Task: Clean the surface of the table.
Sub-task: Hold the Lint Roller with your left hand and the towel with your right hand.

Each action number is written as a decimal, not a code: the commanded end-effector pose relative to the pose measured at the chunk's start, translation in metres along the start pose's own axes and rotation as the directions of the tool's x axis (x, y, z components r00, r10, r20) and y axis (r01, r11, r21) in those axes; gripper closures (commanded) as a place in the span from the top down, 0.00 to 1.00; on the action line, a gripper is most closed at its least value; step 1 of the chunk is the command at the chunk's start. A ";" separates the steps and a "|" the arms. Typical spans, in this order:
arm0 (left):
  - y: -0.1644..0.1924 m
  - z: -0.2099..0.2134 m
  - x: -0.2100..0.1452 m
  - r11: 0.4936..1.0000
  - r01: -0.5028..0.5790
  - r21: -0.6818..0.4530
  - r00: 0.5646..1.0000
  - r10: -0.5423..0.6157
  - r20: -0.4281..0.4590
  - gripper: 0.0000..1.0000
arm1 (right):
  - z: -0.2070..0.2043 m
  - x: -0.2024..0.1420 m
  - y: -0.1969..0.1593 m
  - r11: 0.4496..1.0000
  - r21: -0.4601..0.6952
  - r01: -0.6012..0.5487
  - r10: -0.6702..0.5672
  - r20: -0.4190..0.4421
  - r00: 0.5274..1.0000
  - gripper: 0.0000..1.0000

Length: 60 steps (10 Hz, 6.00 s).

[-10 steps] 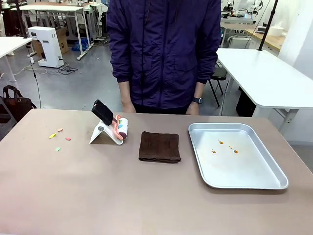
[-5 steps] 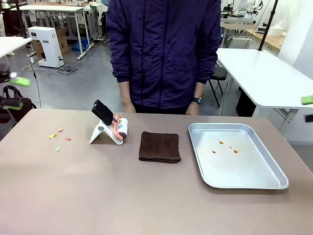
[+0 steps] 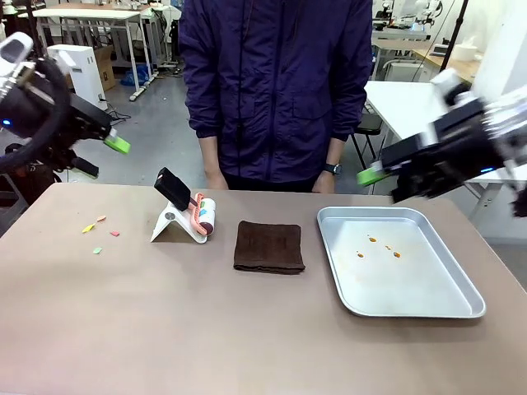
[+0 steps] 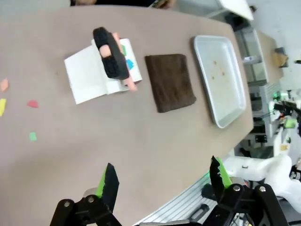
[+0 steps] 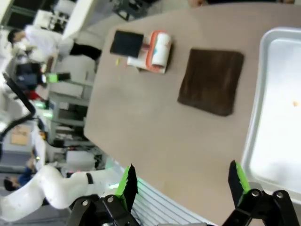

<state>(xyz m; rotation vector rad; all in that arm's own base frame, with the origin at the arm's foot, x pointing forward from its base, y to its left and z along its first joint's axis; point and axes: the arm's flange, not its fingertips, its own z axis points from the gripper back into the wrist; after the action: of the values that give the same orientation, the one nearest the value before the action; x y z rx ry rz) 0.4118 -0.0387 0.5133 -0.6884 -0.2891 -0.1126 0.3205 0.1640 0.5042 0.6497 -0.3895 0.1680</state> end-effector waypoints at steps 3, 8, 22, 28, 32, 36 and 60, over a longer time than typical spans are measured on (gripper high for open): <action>0.005 -0.052 0.054 0.985 -0.126 0.116 0.991 0.129 -0.022 1.00 | -0.113 0.031 0.037 0.994 -0.101 0.029 -0.048 -0.190 0.981 1.00; 0.020 -0.094 0.072 0.982 -0.171 0.083 0.981 0.177 -0.079 1.00 | -0.219 0.065 0.008 0.968 -0.232 0.093 -0.156 -0.270 0.950 1.00; 0.046 -0.127 0.093 0.962 -0.254 0.102 0.963 0.261 -0.065 1.00 | -0.280 0.112 -0.008 0.871 -0.460 0.173 -0.279 -0.174 0.944 1.00; 0.044 -0.145 0.098 0.966 -0.252 0.058 0.965 0.256 -0.064 1.00 | -0.304 0.114 -0.021 0.783 -0.579 0.227 -0.376 -0.149 0.915 1.00; 0.045 -0.148 0.099 0.966 -0.251 0.067 0.964 0.256 -0.070 1.00 | -0.311 0.114 -0.026 0.765 -0.609 0.210 -0.373 -0.152 0.915 1.00; 0.043 -0.149 0.099 0.965 -0.254 0.062 0.964 0.258 -0.057 1.00 | -0.314 0.112 -0.029 0.764 -0.614 0.199 -0.377 -0.175 0.909 1.00; 0.083 -0.013 0.033 0.865 -0.147 -0.479 0.989 0.122 -0.082 0.12 | -0.113 0.063 -0.101 0.854 0.316 0.413 -0.265 -0.419 0.868 0.00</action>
<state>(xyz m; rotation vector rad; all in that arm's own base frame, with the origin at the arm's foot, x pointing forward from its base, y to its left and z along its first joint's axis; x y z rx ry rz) 0.4684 -0.0085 0.4682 -1.1235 -0.1737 -0.0756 0.4616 0.1860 0.3966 1.0288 0.0805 0.0190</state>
